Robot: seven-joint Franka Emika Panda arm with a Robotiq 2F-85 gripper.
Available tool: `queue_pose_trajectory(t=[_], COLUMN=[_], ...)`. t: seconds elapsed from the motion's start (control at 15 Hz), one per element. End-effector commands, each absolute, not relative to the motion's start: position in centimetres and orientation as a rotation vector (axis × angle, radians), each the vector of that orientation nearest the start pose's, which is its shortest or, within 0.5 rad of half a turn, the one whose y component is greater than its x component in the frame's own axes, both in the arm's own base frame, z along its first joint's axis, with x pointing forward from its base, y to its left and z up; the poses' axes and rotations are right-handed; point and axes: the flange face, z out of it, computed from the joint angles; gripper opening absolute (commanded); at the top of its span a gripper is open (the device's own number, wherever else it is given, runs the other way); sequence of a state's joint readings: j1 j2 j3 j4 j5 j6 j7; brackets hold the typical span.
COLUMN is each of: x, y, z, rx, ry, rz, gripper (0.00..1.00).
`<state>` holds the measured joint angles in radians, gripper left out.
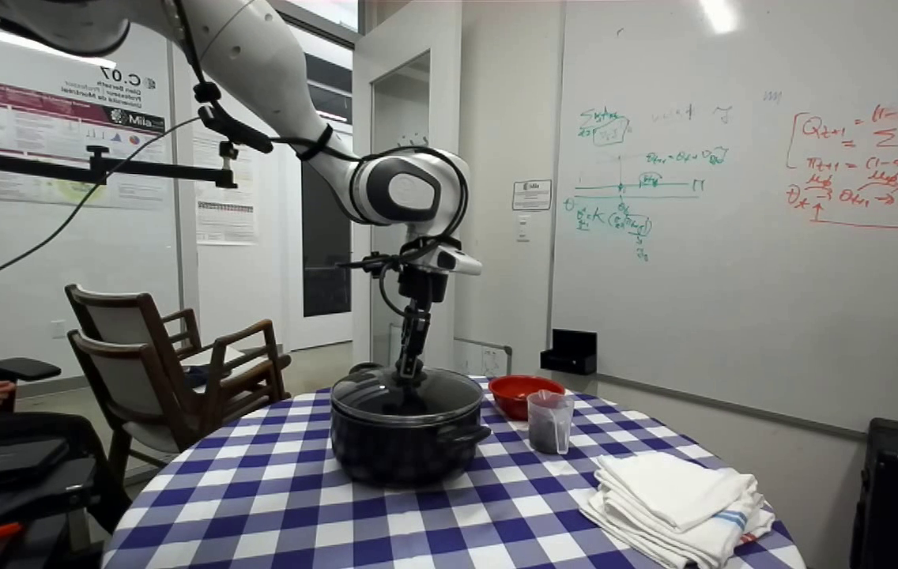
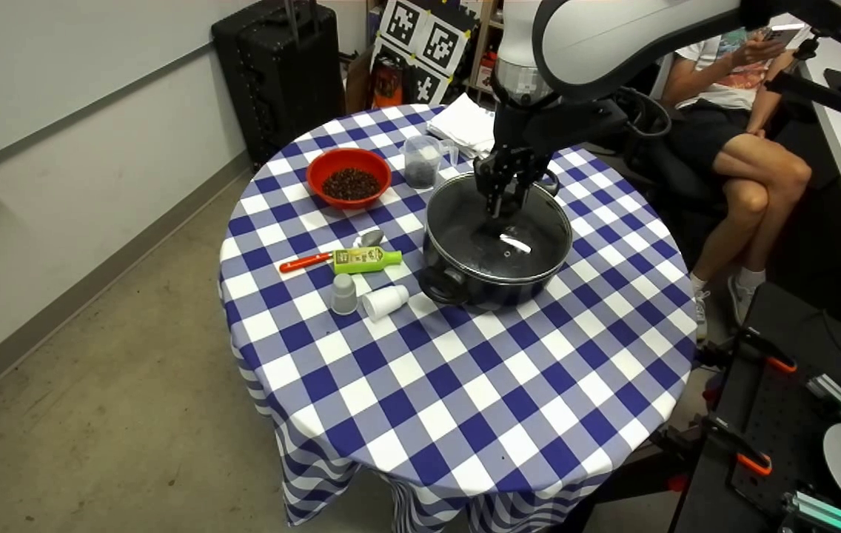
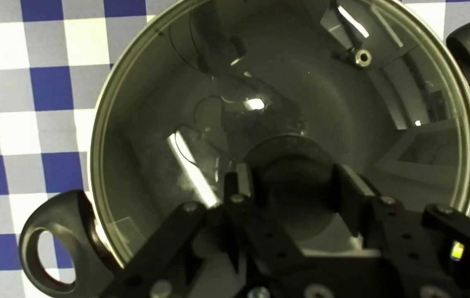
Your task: Uncover the pot
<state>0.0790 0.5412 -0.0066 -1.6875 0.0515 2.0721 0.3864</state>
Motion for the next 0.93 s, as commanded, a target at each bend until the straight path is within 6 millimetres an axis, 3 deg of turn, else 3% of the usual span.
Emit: queue_pose_trajectory(t=[0.0, 0.27, 0.4, 0.53, 0.67, 0.87], x=[63.2, 60.4, 58.2, 55.7, 53.2, 49.2], y=[4.3, 2.5, 0.3, -3.3, -7.0, -12.2], z=[34.7, 41.1, 44.0, 45.2, 44.6, 40.9], rx=[-3.08, -3.16, -3.178, -3.157, -3.118, -3.062], ry=[0.372, 0.164, 0.181, 0.255, 0.337, 0.476], rz=[0.113, -0.096, -0.129, -0.112, -0.088, -0.003], gripper=[0.25, 0.25, 0.25, 0.25, 0.25, 0.25])
